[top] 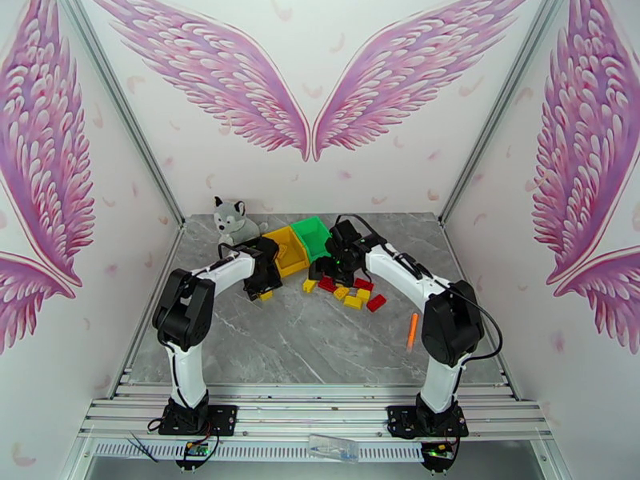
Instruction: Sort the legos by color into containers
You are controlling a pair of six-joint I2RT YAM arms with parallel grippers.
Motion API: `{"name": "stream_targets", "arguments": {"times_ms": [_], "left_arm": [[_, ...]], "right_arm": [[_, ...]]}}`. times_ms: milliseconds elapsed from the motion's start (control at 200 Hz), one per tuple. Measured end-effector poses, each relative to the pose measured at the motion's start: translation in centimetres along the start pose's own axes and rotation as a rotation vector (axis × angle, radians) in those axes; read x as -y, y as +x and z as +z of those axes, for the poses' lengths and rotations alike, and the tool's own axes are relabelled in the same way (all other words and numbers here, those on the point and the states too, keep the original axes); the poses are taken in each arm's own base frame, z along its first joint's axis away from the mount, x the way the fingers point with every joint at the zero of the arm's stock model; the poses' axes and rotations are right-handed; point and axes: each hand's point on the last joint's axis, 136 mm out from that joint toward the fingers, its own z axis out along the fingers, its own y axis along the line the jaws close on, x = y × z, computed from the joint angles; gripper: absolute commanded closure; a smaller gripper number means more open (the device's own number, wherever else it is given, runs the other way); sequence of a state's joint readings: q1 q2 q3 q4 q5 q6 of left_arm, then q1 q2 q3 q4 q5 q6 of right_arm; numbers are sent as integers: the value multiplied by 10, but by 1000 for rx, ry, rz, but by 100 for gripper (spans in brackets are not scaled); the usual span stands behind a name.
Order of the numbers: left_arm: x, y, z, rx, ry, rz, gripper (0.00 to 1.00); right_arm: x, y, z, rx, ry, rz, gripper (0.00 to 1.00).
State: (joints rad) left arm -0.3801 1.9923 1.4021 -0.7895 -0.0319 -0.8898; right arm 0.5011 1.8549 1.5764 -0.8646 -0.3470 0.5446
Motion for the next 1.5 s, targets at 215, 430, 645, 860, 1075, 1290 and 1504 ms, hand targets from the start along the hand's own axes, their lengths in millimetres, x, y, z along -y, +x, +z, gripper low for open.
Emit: {"name": "stream_targets", "arguments": {"times_ms": [215,430,645,860,1075,1290,1504], "left_arm": [[-4,-3,9,-2,-16,-5,47],[-2,0,9,12,-20,18,59],[5,24,1,8,28,53,61],[36,31,-24,11,175,95,63],[78,-4,-69,79,299,133,63],[116,-58,-98,171,380,145,57],[119,-90,-77,159,351,139,30]], "right_arm": [[-14,-17,-7,37,-28,-32,20],[-19,-21,-8,39,-41,-46,20],[-17,-20,-1,16,-35,-53,22],[-12,-20,0,16,-13,-48,23],[5,-15,4,23,57,-36,23],[15,-10,-1,39,102,-23,23],[17,-11,-3,50,116,-14,19]]}}
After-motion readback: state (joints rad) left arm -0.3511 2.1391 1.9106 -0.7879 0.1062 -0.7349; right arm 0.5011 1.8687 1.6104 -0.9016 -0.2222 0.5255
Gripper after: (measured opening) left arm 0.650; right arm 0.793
